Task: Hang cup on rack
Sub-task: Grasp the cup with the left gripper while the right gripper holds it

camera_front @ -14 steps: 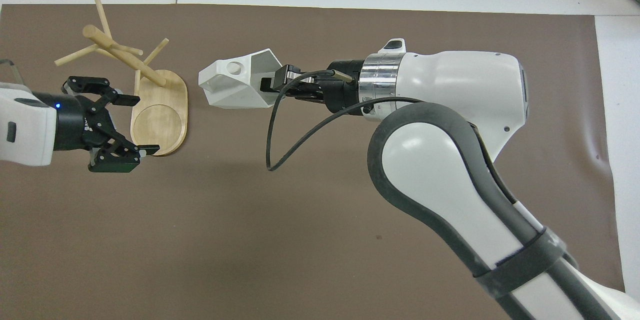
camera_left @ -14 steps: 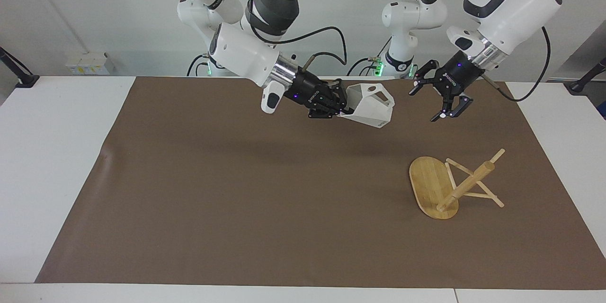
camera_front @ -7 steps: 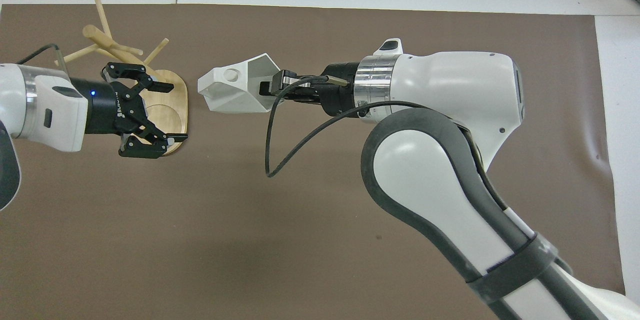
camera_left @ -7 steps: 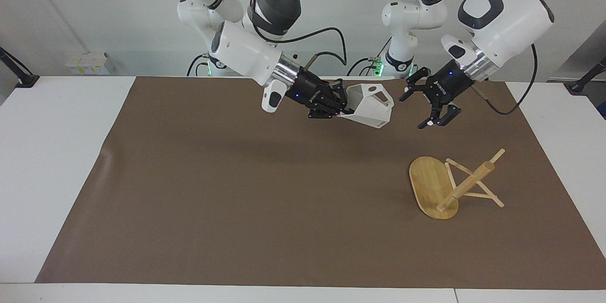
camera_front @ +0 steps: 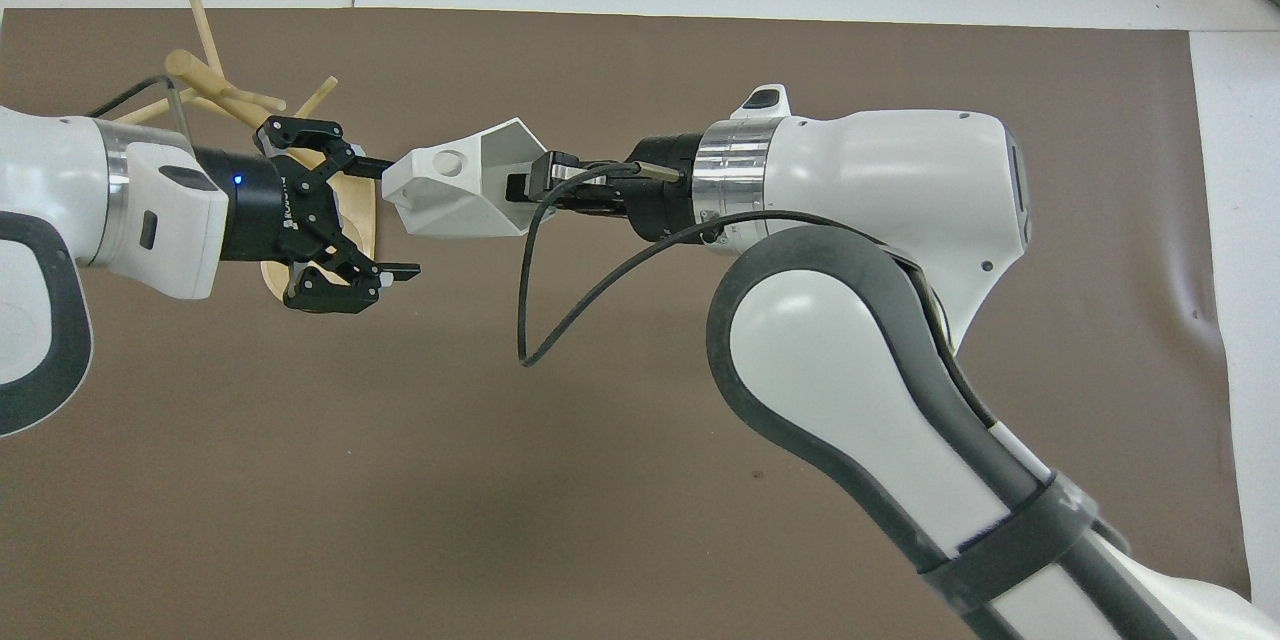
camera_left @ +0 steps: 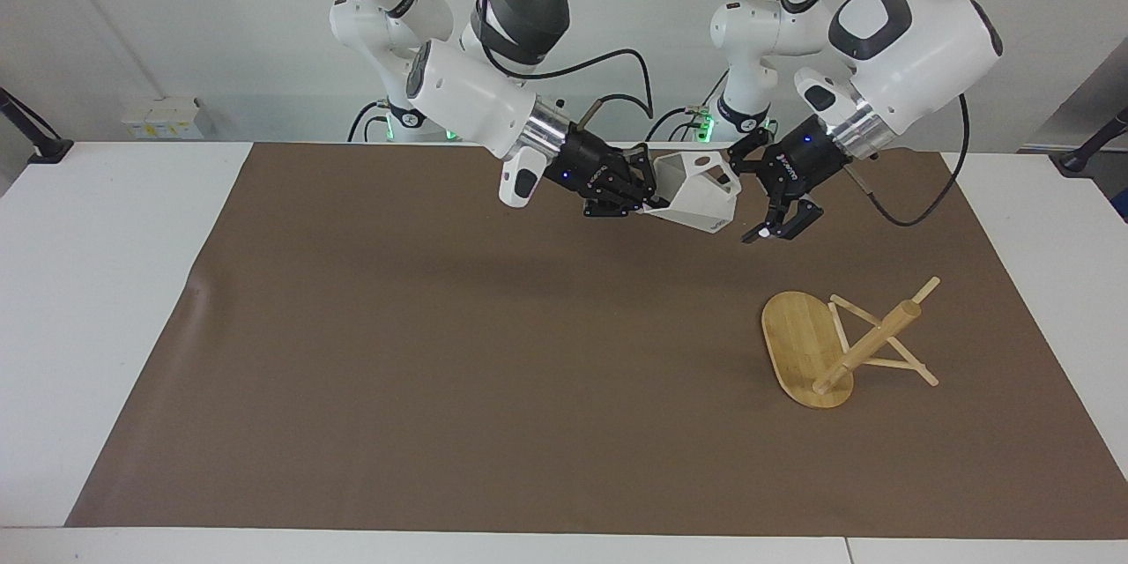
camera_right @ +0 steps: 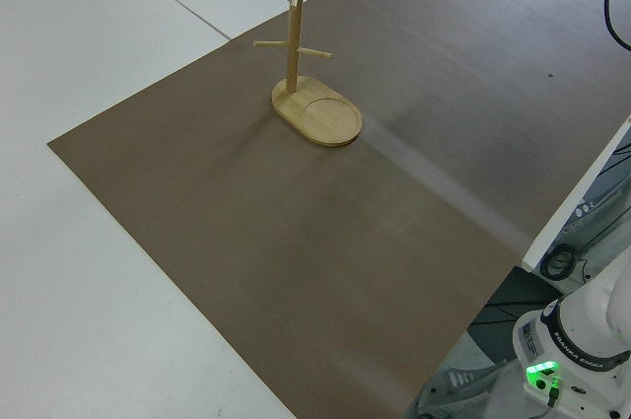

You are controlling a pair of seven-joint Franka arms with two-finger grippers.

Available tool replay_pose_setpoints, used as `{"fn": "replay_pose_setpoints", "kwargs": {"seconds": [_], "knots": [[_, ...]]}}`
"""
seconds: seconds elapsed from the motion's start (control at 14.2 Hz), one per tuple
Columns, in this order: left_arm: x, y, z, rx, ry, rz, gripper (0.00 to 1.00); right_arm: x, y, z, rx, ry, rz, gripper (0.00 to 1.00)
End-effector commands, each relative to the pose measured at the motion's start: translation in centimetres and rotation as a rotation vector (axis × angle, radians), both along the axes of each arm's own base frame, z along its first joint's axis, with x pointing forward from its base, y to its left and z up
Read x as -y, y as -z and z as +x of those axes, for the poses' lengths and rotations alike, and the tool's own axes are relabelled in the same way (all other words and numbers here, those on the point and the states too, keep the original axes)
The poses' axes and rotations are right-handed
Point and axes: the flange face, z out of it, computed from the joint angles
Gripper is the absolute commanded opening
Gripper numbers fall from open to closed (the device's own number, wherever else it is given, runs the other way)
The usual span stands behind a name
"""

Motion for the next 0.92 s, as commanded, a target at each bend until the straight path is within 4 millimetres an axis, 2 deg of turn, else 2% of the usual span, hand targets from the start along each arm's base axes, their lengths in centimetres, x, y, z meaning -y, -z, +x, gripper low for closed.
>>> {"fn": "replay_pose_setpoints", "kwargs": {"seconds": [0.0,0.28,0.64,0.78,0.85], "knots": [[1.5,-0.2,-0.1,0.033,0.0,-0.043,1.0,-0.4,0.0,-0.2,-0.022,0.003,-0.018,0.0],[2.6,-0.2,-0.2,0.06,-0.006,-0.045,1.0,-0.4,0.1,-0.2,-0.025,0.004,-0.018,0.0],[3.4,0.7,-0.8,0.051,-0.001,-0.041,1.0,-0.4,0.2,-0.2,-0.042,0.016,-0.017,0.0],[4.4,0.5,-1.3,0.05,0.021,-0.045,1.0,-0.4,0.2,-0.2,-0.043,0.017,-0.017,0.0],[4.5,0.5,-1.3,0.051,0.023,-0.044,0.79,-0.4,0.2,-0.2,-0.043,0.017,-0.017,0.0]]}}
